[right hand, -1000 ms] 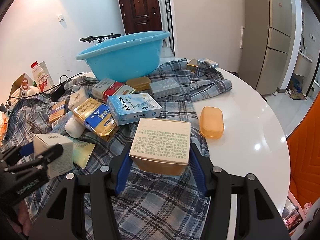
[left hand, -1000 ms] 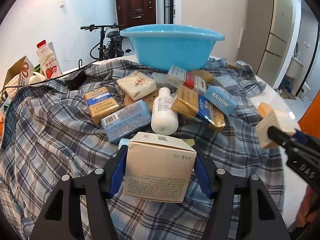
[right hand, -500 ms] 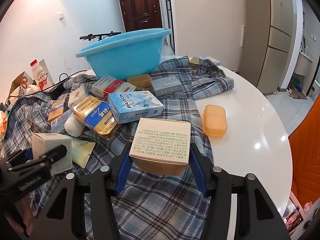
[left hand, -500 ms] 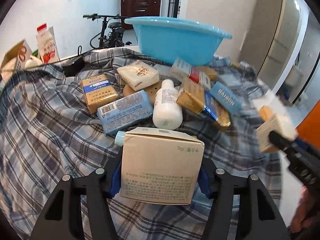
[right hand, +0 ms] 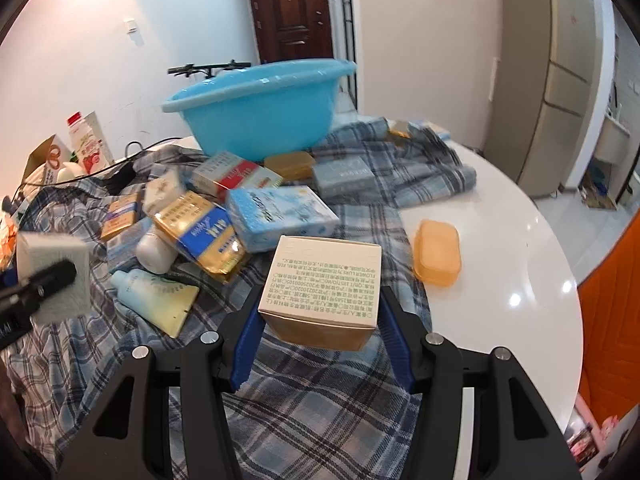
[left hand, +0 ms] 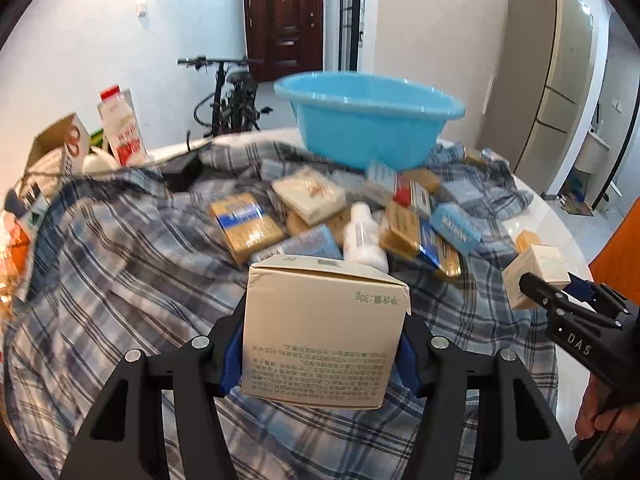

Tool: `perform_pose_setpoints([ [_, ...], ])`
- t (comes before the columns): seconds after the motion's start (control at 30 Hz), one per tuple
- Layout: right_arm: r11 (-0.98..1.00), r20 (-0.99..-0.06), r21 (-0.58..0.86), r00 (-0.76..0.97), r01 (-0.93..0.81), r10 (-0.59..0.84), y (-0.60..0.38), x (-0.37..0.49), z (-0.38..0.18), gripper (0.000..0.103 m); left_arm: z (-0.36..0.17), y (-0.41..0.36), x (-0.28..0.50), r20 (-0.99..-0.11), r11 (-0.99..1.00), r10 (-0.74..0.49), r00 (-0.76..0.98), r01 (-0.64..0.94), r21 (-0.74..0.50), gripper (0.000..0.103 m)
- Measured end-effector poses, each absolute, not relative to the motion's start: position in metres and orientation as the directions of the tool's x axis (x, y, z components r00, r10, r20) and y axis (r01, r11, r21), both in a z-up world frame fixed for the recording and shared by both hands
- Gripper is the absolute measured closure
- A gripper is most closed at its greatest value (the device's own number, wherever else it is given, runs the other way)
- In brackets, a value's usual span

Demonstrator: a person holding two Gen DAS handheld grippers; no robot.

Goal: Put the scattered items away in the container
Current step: 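Lift both held boxes and carry them over the blue basin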

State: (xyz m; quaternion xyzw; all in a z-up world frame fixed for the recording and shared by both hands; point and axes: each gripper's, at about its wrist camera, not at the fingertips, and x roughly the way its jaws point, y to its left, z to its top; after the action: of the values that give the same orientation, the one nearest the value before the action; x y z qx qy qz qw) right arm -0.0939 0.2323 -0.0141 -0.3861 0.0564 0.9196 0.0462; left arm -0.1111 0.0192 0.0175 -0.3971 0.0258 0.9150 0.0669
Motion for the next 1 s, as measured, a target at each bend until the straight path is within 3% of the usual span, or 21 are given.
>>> perform_pose_setpoints([
  [1.0,-0.998,-0.506,0.046,-0.861,0.034,-0.052,0.217,-0.148,0.145,0.049,0.143,0.025,-0.165,-0.569,-0.983,0.175,-0.803,-0.174,-0.057,0.040],
])
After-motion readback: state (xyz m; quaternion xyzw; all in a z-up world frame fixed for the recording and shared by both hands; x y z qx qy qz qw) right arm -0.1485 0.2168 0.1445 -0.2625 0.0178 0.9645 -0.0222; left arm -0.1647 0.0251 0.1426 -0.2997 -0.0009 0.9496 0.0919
